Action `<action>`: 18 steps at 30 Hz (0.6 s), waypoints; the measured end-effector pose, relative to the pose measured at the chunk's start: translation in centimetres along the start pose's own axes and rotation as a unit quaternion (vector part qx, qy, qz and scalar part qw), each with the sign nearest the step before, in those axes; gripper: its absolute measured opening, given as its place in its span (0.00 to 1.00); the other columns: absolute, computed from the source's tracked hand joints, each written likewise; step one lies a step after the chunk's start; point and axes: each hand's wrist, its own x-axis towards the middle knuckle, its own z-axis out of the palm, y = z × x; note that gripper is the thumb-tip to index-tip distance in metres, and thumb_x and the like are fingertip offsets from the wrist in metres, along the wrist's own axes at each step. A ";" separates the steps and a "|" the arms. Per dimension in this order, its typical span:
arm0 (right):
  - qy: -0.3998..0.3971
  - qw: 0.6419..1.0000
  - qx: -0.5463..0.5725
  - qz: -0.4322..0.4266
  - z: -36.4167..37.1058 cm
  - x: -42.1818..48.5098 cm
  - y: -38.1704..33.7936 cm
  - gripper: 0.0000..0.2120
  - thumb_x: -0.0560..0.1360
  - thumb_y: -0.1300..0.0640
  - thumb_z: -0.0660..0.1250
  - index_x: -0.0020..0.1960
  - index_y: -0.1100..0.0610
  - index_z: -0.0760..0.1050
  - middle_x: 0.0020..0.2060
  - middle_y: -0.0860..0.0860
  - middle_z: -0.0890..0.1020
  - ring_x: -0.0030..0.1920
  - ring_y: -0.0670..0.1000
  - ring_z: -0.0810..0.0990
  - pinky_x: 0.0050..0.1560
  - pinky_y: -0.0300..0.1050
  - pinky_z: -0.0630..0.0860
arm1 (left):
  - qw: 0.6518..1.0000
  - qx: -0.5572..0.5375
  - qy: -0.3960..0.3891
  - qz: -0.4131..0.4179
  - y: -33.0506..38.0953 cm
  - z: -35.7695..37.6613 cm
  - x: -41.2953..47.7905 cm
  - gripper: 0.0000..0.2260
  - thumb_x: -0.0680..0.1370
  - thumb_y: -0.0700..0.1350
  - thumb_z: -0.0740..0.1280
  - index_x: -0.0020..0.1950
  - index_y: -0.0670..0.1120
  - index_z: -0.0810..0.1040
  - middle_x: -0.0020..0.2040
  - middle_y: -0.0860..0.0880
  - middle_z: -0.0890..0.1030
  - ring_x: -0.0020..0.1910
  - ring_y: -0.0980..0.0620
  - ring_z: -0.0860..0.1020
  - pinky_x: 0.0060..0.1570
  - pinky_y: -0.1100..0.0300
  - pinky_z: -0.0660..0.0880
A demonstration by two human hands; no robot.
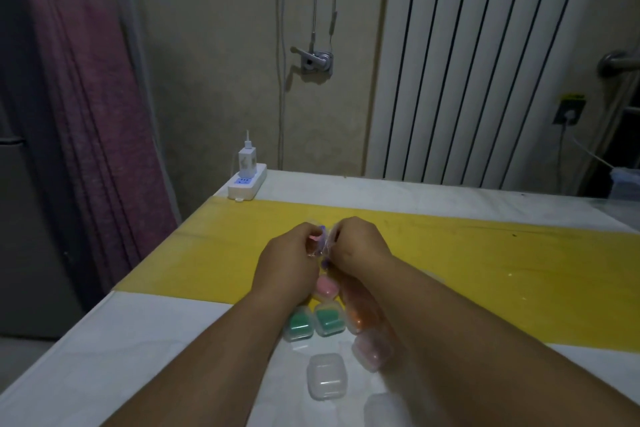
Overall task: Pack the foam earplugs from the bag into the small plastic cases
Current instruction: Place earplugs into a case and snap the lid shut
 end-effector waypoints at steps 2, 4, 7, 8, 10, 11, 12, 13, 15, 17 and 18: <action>0.020 1.000 -0.011 0.010 0.5 0.2 -0.2 0.07 0.68 0.55 0.74 0.41 0.58 0.81 0.40 0.56 0.83 0.40 0.56 0.79 0.37 0.40 0.69 | 1.000 -0.002 0.001 0.002 0.0 -0.1 -0.1 0.11 0.77 0.45 0.67 0.58 0.57 0.79 0.52 0.54 0.84 0.50 0.52 0.80 0.50 0.57 0.77; 0.043 0.999 -0.011 0.018 0.7 0.4 -0.3 0.07 0.69 0.54 0.73 0.38 0.56 0.78 0.38 0.56 0.82 0.38 0.56 0.77 0.36 0.40 0.69 | 1.000 -0.005 0.002 0.007 0.1 -0.1 -0.1 0.11 0.77 0.46 0.66 0.58 0.56 0.79 0.52 0.54 0.84 0.50 0.52 0.80 0.50 0.58 0.76; 0.049 0.999 0.005 0.019 0.6 0.4 -0.2 0.09 0.72 0.52 0.71 0.39 0.57 0.77 0.36 0.55 0.79 0.40 0.57 0.78 0.37 0.41 0.69 | 1.000 -0.007 -0.004 0.000 0.2 -0.1 -0.1 0.13 0.75 0.43 0.67 0.58 0.56 0.79 0.52 0.54 0.84 0.49 0.53 0.80 0.48 0.60 0.76; 0.048 0.999 0.018 0.018 0.6 0.4 -0.1 0.09 0.72 0.52 0.70 0.40 0.58 0.79 0.38 0.56 0.81 0.41 0.57 0.80 0.38 0.41 0.71 | 1.000 -0.005 -0.007 -0.002 0.1 -0.1 -0.1 0.15 0.75 0.42 0.67 0.58 0.57 0.79 0.52 0.54 0.84 0.49 0.53 0.80 0.48 0.60 0.76; 0.046 0.997 0.050 0.020 0.4 0.4 0.2 0.08 0.71 0.54 0.70 0.44 0.58 0.83 0.42 0.55 0.85 0.45 0.56 0.83 0.41 0.41 0.76 | 1.000 -0.005 -0.010 -0.006 0.1 -0.1 -0.1 0.16 0.73 0.40 0.67 0.57 0.57 0.79 0.52 0.54 0.83 0.49 0.53 0.80 0.49 0.59 0.76; 0.047 0.997 0.055 0.019 0.3 0.4 0.2 0.08 0.71 0.55 0.70 0.46 0.58 0.84 0.43 0.55 0.85 0.46 0.56 0.83 0.43 0.41 0.77 | 1.000 -0.004 -0.008 -0.006 0.1 0.0 -0.1 0.16 0.73 0.40 0.66 0.57 0.57 0.79 0.52 0.54 0.83 0.49 0.53 0.80 0.48 0.59 0.76; 0.046 0.998 0.050 0.019 0.3 0.4 0.2 0.08 0.71 0.55 0.70 0.46 0.58 0.84 0.43 0.55 0.86 0.46 0.56 0.83 0.44 0.42 0.77 | 1.000 -0.001 -0.006 -0.006 0.0 0.0 -0.1 0.16 0.74 0.40 0.66 0.57 0.56 0.79 0.52 0.54 0.83 0.50 0.53 0.79 0.48 0.60 0.76; 0.046 0.998 0.044 0.018 0.3 0.4 0.2 0.08 0.71 0.55 0.70 0.47 0.58 0.84 0.43 0.56 0.86 0.47 0.56 0.83 0.44 0.42 0.77 | 1.000 0.001 -0.006 -0.006 0.0 -0.1 0.0 0.16 0.74 0.39 0.66 0.58 0.56 0.79 0.52 0.54 0.83 0.50 0.53 0.79 0.48 0.61 0.75; 0.056 0.998 0.038 0.016 0.4 0.3 0.2 0.07 0.69 0.57 0.72 0.46 0.58 0.83 0.43 0.56 0.85 0.46 0.57 0.83 0.42 0.42 0.76 | 1.000 0.002 -0.006 -0.002 0.0 -0.1 0.0 0.17 0.74 0.38 0.65 0.59 0.55 0.79 0.52 0.54 0.83 0.50 0.52 0.79 0.48 0.61 0.75; 0.074 0.997 0.024 0.011 0.6 0.3 0.2 0.07 0.66 0.59 0.74 0.44 0.56 0.82 0.43 0.55 0.84 0.45 0.57 0.82 0.40 0.42 0.75 | 1.000 0.004 -0.008 -0.002 0.1 -0.1 -0.1 0.18 0.73 0.38 0.66 0.59 0.55 0.79 0.52 0.53 0.83 0.51 0.52 0.79 0.49 0.61 0.75; 0.079 0.997 0.023 0.007 0.7 0.2 0.2 0.07 0.66 0.60 0.74 0.44 0.56 0.81 0.43 0.55 0.84 0.45 0.57 0.82 0.40 0.41 0.74 | 1.000 0.006 -0.008 -0.002 0.1 -0.1 -0.1 0.18 0.73 0.38 0.66 0.59 0.55 0.79 0.53 0.53 0.83 0.51 0.52 0.79 0.50 0.60 0.75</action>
